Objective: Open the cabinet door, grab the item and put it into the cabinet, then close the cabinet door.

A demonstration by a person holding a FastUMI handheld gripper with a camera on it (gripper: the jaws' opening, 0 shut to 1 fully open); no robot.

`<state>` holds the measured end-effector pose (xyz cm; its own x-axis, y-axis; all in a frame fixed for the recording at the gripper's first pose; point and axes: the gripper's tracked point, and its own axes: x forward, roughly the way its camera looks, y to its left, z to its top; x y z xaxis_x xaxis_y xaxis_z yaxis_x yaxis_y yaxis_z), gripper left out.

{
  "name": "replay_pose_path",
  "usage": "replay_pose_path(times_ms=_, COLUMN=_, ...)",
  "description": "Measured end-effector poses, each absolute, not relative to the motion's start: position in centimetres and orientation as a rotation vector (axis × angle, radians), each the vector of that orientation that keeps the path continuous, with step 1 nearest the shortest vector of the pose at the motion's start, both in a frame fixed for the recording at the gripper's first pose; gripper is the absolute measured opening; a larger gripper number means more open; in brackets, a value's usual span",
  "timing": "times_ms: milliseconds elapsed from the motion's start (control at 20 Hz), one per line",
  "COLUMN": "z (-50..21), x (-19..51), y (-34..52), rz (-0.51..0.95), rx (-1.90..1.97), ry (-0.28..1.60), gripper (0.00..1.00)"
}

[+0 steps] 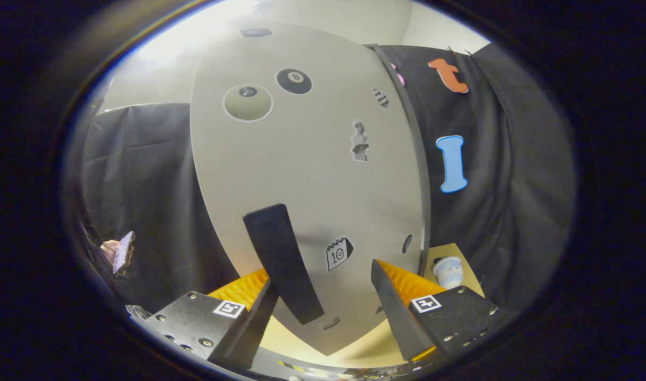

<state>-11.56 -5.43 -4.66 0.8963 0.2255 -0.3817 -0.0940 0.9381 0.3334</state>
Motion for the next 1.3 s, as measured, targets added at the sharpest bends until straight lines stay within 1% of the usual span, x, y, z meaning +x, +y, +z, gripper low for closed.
replay_pose_path(times_ms=200, z=-4.7, x=-9.8, y=-1.9, rz=0.246, rx=0.323, ry=0.427, gripper=0.99)
replay_pose_path(times_ms=500, z=-5.5, x=-6.0, y=1.4, rz=0.308, rx=0.339, ry=0.421, gripper=0.99)
replay_pose_path(times_ms=950, z=-5.8, x=-2.2, y=5.2, rz=0.338, rx=0.31, ry=0.405, gripper=1.0)
replay_pose_path(times_ms=1300, z=-5.7, x=-2.9, y=5.1, rz=0.313, rx=0.286, ry=0.387, gripper=1.0)
